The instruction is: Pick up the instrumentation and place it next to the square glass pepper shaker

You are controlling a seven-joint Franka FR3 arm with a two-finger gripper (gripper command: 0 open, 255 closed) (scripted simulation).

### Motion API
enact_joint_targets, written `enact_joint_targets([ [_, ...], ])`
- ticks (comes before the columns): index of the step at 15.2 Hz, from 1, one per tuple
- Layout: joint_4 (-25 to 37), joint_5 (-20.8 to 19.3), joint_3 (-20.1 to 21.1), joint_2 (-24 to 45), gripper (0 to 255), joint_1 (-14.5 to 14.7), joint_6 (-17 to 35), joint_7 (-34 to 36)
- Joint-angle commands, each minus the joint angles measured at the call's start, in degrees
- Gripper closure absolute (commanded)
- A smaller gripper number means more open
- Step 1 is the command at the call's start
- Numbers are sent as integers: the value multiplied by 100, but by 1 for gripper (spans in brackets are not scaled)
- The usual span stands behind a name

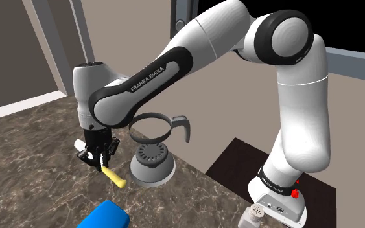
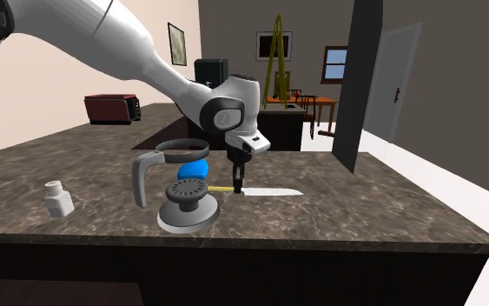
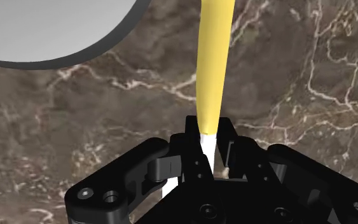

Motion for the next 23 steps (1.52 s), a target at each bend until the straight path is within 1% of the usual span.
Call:
enact_joint_targets([
  [1,-40,16,18,-1,255,6,16,-8],
  [12,288,220,137,-415,255,-90,-686,-46],
  [23,781,359,207,-705,255,-139,-1434,-42],
])
